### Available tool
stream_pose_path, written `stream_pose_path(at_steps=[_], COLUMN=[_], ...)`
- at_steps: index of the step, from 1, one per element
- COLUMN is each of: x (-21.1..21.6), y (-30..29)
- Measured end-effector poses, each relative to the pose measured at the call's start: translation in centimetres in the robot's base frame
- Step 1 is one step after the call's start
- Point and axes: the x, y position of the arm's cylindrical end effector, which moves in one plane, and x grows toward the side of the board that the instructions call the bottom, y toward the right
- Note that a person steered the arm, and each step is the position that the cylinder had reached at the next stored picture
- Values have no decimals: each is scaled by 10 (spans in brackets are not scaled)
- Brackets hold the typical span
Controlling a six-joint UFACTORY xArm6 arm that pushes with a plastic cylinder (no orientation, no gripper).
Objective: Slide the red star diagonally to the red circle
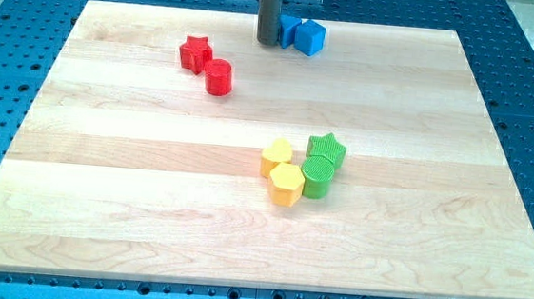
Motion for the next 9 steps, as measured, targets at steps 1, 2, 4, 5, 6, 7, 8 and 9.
stream_pose_path(at_steps=[1, 2, 4, 5, 6, 7, 8, 9], x=[15, 39, 57, 93, 65, 47, 52, 78], y=[-15, -75, -163, -163, -161, -145, -148, -126])
